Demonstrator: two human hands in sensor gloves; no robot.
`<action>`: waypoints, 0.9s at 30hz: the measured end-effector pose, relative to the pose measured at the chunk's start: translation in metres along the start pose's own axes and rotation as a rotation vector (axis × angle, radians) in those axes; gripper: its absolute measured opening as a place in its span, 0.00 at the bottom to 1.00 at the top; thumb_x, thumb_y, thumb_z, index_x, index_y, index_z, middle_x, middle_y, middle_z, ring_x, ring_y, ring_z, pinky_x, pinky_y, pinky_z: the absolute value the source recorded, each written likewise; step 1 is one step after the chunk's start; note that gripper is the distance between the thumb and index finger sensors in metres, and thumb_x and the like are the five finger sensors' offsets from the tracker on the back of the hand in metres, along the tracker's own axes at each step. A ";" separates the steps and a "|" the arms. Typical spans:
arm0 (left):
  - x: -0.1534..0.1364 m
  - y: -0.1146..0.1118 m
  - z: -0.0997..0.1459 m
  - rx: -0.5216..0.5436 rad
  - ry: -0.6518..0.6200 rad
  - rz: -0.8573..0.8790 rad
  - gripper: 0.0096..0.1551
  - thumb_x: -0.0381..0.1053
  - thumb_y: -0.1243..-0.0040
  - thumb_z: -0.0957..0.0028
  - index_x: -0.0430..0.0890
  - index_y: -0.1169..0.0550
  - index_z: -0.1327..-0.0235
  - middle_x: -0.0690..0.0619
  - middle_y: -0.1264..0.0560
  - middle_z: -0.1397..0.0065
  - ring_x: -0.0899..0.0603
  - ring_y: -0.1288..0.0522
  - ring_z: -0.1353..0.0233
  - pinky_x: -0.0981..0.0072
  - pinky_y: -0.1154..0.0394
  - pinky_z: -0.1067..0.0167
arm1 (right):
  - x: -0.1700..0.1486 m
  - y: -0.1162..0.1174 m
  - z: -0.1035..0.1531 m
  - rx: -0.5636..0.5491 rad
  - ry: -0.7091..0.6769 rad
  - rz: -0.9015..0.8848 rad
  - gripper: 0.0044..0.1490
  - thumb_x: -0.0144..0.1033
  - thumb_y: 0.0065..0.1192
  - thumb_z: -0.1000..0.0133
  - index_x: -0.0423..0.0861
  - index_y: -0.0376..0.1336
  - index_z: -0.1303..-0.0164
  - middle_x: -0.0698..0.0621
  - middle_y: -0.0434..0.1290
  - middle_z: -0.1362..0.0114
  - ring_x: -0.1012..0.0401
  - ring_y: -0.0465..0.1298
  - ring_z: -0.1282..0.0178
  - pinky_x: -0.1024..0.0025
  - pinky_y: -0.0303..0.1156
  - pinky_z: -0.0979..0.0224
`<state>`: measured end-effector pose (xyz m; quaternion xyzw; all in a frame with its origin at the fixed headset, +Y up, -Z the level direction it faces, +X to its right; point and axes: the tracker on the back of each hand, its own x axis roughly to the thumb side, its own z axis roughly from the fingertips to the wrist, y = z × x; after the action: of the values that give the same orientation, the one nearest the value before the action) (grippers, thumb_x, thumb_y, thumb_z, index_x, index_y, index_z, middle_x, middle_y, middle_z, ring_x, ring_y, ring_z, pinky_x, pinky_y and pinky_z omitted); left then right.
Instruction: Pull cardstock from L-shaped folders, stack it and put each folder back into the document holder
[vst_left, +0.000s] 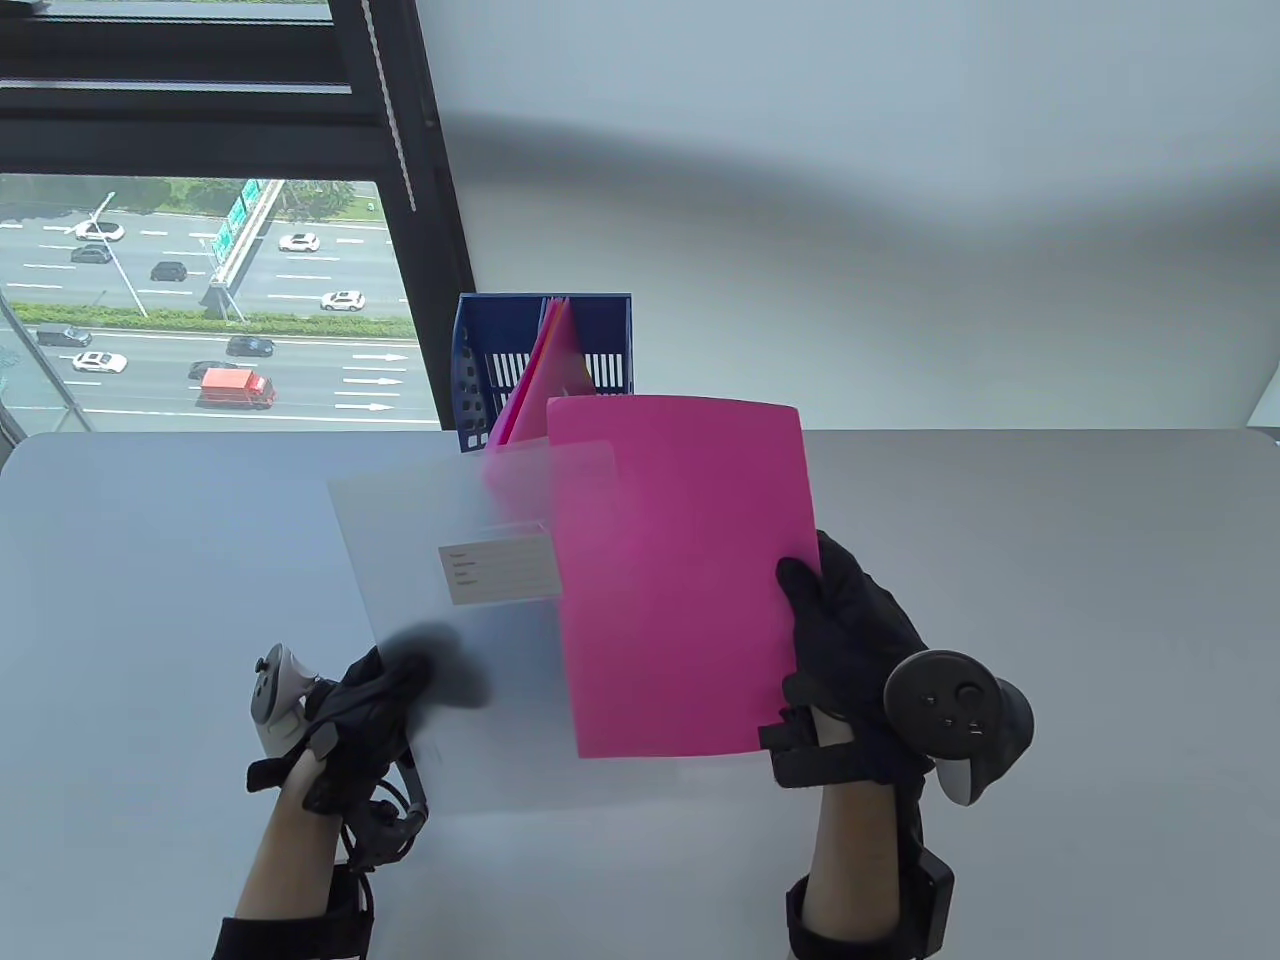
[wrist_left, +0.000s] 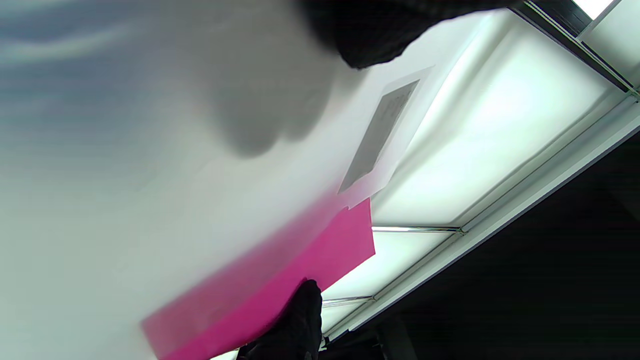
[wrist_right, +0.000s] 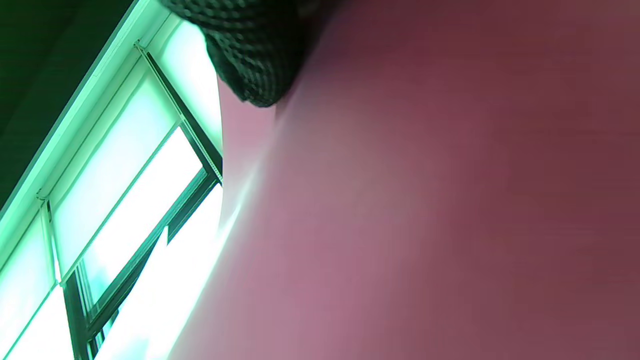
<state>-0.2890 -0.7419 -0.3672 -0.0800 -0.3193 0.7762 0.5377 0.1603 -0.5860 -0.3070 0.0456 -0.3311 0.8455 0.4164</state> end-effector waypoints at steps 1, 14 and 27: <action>0.000 0.000 0.000 0.000 0.001 -0.001 0.26 0.52 0.46 0.35 0.48 0.28 0.24 0.49 0.21 0.33 0.41 0.16 0.35 0.47 0.31 0.25 | -0.002 -0.003 0.000 -0.017 0.003 0.014 0.26 0.47 0.70 0.38 0.49 0.69 0.32 0.54 0.83 0.47 0.64 0.82 0.66 0.56 0.71 0.28; 0.000 0.004 0.003 0.019 -0.002 0.009 0.26 0.52 0.46 0.35 0.48 0.28 0.24 0.49 0.22 0.32 0.41 0.16 0.35 0.47 0.31 0.25 | -0.068 -0.045 0.010 -0.123 0.250 0.172 0.26 0.46 0.71 0.38 0.48 0.70 0.33 0.54 0.83 0.49 0.65 0.81 0.69 0.56 0.71 0.29; 0.003 0.009 0.005 0.044 -0.027 0.032 0.26 0.52 0.46 0.35 0.49 0.28 0.24 0.49 0.22 0.32 0.41 0.16 0.35 0.47 0.31 0.25 | -0.142 0.018 0.018 0.206 0.497 0.165 0.26 0.47 0.72 0.39 0.48 0.71 0.34 0.54 0.84 0.50 0.66 0.81 0.69 0.57 0.72 0.29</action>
<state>-0.2994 -0.7428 -0.3675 -0.0627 -0.3082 0.7927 0.5223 0.2358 -0.7003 -0.3528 -0.1480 -0.1339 0.8910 0.4078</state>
